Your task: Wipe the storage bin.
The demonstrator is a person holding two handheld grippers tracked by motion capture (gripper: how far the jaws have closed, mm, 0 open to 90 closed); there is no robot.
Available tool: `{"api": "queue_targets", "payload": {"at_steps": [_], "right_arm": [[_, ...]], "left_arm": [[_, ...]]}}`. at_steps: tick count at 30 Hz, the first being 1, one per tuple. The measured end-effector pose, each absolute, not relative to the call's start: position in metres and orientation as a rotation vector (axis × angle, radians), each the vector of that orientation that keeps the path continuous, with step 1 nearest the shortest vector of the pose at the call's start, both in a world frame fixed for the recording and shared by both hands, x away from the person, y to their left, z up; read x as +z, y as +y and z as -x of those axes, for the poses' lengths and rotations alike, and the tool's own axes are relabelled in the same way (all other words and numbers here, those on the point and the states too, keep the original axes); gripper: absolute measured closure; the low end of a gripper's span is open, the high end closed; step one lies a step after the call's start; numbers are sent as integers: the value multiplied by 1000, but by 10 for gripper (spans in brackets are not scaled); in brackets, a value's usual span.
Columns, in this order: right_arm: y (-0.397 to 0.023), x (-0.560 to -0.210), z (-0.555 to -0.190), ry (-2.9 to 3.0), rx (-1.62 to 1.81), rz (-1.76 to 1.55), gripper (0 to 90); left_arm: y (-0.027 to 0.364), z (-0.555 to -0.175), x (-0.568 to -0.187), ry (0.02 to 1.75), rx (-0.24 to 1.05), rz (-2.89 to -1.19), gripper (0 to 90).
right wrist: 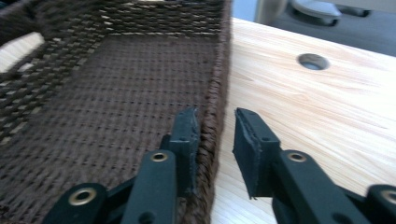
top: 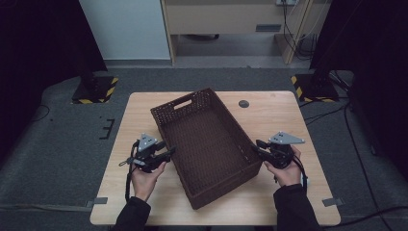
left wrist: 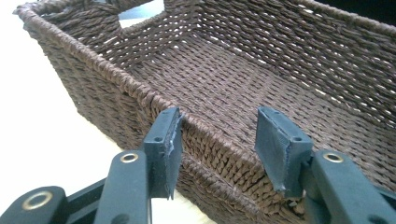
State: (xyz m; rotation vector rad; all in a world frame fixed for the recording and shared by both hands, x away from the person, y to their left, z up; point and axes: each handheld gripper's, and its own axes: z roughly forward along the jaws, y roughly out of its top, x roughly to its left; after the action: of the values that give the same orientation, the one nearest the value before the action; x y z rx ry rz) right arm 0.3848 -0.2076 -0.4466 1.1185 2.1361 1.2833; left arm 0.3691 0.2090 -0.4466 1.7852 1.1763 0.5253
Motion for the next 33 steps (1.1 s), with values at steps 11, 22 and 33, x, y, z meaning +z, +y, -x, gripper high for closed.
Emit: {"api": "queue_targets", "payload": {"at_steps": [11, 22, 33], "right_arm": [[-202, -446, -372, 2211, 1287, -1080, 766], [-195, -445, -386, 2171, 1328, -1050, 678], [-190, -446, -373, 2240, 1337, -1042, 729]], "left_arm": [[203, -356, -443, 1177, 564, -1828, 523], [212, -372, -448, 1173, 556, -1796, 564], [204, -357, -445, 1162, 596, -1824, 507]]}}
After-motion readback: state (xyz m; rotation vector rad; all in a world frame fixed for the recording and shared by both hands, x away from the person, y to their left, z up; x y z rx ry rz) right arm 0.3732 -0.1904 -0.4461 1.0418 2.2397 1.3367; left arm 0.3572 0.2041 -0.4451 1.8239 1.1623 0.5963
